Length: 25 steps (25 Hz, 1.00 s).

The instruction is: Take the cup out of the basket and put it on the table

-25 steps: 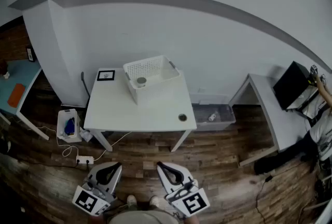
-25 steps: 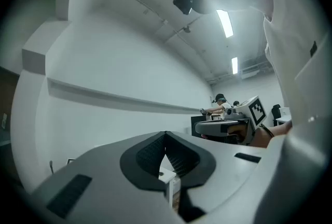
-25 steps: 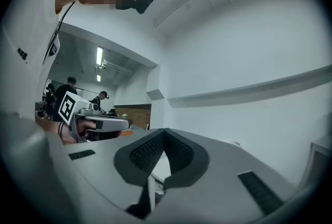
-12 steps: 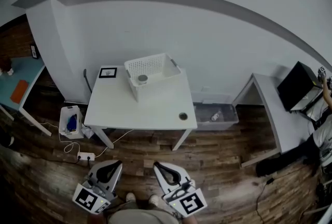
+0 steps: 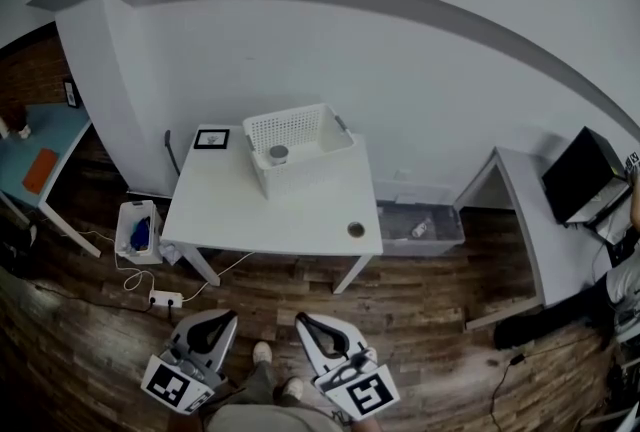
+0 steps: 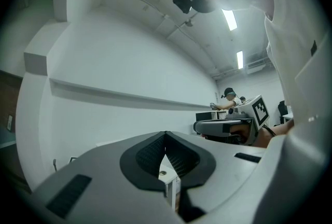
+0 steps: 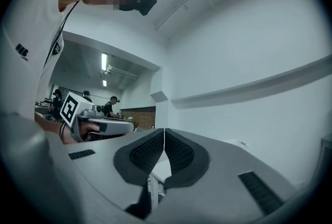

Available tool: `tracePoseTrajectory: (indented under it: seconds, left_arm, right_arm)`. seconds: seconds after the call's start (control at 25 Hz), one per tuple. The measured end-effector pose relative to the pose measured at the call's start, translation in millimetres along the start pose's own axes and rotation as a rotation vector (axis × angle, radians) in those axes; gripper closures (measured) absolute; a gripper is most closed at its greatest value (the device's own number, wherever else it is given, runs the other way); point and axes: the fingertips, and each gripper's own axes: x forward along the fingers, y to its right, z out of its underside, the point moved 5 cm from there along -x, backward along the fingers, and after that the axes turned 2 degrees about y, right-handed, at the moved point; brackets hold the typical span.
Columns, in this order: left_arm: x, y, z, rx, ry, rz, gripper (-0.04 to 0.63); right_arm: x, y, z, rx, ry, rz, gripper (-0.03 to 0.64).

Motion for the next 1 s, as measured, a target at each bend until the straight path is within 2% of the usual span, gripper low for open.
tracePoseTrajectory:
  seconds: [0.72, 1.0]
  left_arm:
    - [54, -109, 21, -0.023, -0.003, 0.055, 0.595]
    - [74, -139, 22, -0.037, 0.001, 0.066, 0.595]
  right_arm:
    - [103, 48, 32, -0.030, -0.049, 0.058, 0.606]
    - [133, 61, 35, -0.046, -0.061, 0.074, 0.606]
